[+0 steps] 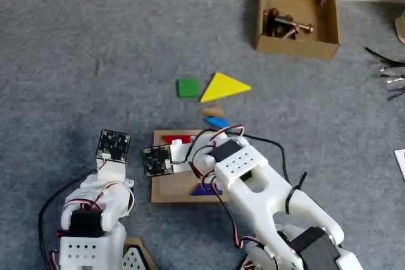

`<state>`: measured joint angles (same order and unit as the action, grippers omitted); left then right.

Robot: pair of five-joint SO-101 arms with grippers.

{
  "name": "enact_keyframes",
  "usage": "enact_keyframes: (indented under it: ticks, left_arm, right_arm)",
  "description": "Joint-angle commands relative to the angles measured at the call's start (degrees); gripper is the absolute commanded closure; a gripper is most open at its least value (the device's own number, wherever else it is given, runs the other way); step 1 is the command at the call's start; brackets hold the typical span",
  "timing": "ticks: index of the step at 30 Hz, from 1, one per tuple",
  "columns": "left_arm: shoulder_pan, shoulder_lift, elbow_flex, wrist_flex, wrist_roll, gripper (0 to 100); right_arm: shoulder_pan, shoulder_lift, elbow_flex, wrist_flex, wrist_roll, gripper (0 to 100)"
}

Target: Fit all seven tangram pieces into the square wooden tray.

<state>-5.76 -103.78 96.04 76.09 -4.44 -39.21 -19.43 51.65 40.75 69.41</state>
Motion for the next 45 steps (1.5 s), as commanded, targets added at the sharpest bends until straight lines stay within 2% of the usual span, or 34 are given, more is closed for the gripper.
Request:
enact_keyframes:
  ticks: [1, 6, 12, 24, 27, 29, 31, 36, 45]
  left_arm:
    - [0.75, -0.40, 1.10, 0.26, -0.18, 99]
    - [0.75, -0.40, 1.10, 0.26, -0.18, 99]
    - [0.75, -0.40, 1.10, 0.26, -0.18, 99]
    - [0.75, -0.40, 1.10, 0.26, -0.18, 99]
    - [0.75, -0.40, 1.10, 0.26, -0.18, 99]
    - [0.75, -0.40, 1.10, 0.26, -0.18, 99]
    - [0.75, -0.40, 1.10, 0.26, -0.18, 99]
    - [0.75, -0.40, 1.10, 0.26, -0.18, 99]
    - [0.75, -0.40, 1.10, 0.26, -0.18, 99]
  right_arm:
    - [-0.57, -2.51, -4.00, -0.92, 0.88, 90.0]
    - [-1.54, -3.03, -4.62, -0.13, 0.70, 89.7]
    - [-5.67, -3.74, -6.20, 7.78, 0.53, 89.9]
    - [-5.93, -14.81, -6.20, 17.89, 0.35, 90.0]
    - [-5.93, -17.10, -6.20, 16.84, 0.18, 90.1]
    - [-5.93, -17.54, -6.20, 14.11, -3.52, 92.2]
    - [-5.93, -17.54, -6.20, 10.07, -11.34, 98.8]
    - [-5.49, -16.04, -6.20, 3.21, -29.54, 99.5]
    - [0.66, -4.97, -6.20, -3.30, -42.73, 99.5]
